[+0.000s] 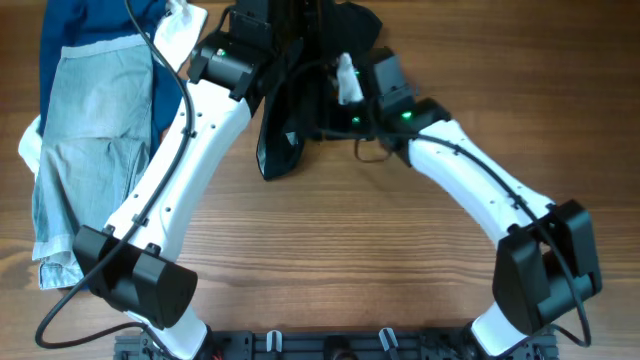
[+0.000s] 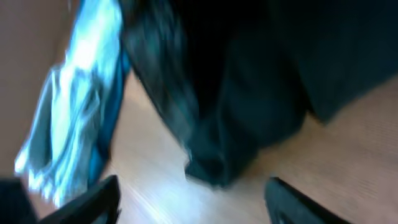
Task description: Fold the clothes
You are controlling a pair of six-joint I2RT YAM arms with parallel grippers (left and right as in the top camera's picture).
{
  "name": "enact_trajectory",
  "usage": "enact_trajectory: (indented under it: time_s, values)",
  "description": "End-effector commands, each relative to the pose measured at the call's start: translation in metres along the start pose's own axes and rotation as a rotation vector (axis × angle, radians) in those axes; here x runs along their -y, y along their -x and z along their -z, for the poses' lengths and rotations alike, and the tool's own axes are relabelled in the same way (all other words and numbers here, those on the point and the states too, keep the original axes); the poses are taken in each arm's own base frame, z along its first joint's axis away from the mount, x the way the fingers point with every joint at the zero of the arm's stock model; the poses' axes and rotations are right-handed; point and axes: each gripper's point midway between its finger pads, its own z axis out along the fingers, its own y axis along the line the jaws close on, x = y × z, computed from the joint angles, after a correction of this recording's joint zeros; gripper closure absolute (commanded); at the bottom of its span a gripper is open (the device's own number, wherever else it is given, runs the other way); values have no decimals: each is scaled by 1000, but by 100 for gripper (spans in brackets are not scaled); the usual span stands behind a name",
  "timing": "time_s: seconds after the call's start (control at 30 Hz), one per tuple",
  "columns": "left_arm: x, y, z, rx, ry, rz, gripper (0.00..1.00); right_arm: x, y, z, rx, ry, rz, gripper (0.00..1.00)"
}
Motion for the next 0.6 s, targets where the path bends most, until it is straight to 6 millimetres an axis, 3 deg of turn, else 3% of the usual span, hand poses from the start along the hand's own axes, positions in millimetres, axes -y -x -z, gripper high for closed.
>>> enact_trajectory:
  time_s: [0.0, 0.1, 0.23, 0.33, 0.4, 0.47, 0.53, 0.57]
  values:
    - [-2, 27, 20, 68, 2, 42, 96, 29, -1, -32, 47, -142, -136, 29]
    - [-3, 32, 26, 78, 1, 44, 96, 47, -10, -51, 27, -178, -165, 29]
    - [-3, 37, 33, 93, -3, 48, 96, 53, 2, -52, 80, -192, -163, 28]
    - [-3, 37, 33, 92, -4, 48, 96, 63, 3, -56, 109, -229, -253, 35]
    - [-3, 37, 33, 92, -3, 48, 96, 65, 2, -59, 108, -229, -274, 54]
    - [-3, 38, 34, 96, -4, 49, 96, 67, 0, -62, 106, -231, -293, 80]
    - [-3, 38, 34, 96, -3, 49, 96, 67, 0, -62, 105, -232, -293, 96]
    - [-6, 39, 34, 97, 3, 50, 96, 69, -1, -61, 100, -236, -294, 96]
